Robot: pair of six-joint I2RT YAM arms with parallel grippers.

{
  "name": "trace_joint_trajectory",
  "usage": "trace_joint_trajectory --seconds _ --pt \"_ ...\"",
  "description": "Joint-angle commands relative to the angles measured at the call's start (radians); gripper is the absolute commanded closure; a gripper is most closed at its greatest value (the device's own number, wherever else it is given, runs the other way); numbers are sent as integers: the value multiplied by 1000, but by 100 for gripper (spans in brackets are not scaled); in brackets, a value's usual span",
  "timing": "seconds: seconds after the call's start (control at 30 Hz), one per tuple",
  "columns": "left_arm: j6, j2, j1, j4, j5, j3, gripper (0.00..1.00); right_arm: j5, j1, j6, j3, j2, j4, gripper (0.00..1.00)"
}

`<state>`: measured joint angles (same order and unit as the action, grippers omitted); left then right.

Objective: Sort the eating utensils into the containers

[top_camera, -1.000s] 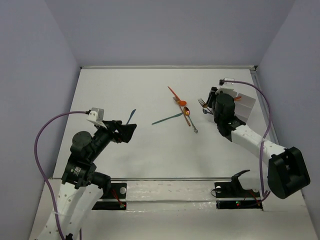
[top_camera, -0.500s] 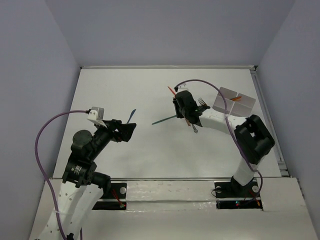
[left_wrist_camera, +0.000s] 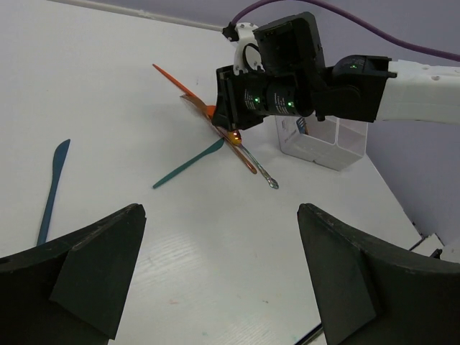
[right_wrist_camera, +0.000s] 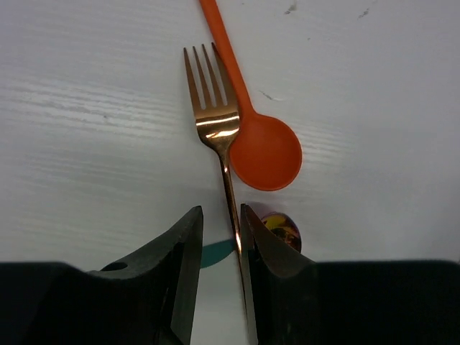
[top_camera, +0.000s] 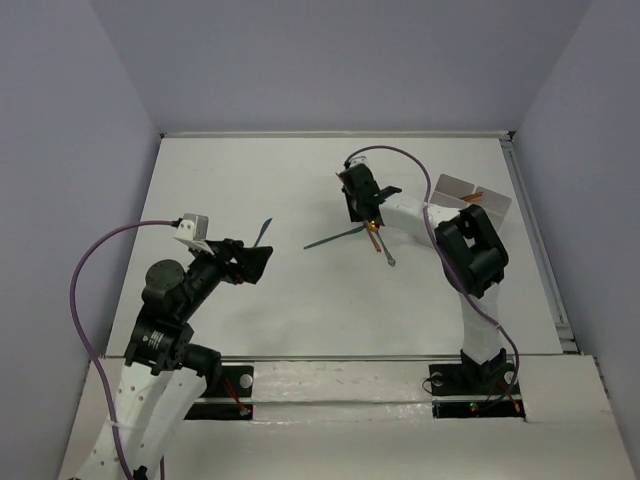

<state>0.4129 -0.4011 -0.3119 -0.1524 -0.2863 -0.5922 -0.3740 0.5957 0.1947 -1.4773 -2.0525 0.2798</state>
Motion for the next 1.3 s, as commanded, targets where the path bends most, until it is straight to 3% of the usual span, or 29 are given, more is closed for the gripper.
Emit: trace_joint_trajectory --seconds 0.0,0.57,0.77,1.07,1.27 --pt "-8 -1 5 54 -17 -24 1 -5 -11 3 -63 -29 24 67" --pt "-8 -1 -4 56 -17 -23 1 32 -40 -8 -179 -156 42 72" --pt "-8 -1 -4 54 -16 -23 1 49 -40 -5 -181 -153 25 90" --pt "-8 1 -4 54 -14 -24 1 124 -40 -23 -14 55 -148 93" --pt "-8 7 -4 54 -13 -24 1 165 -40 -1 248 413 -407 93"
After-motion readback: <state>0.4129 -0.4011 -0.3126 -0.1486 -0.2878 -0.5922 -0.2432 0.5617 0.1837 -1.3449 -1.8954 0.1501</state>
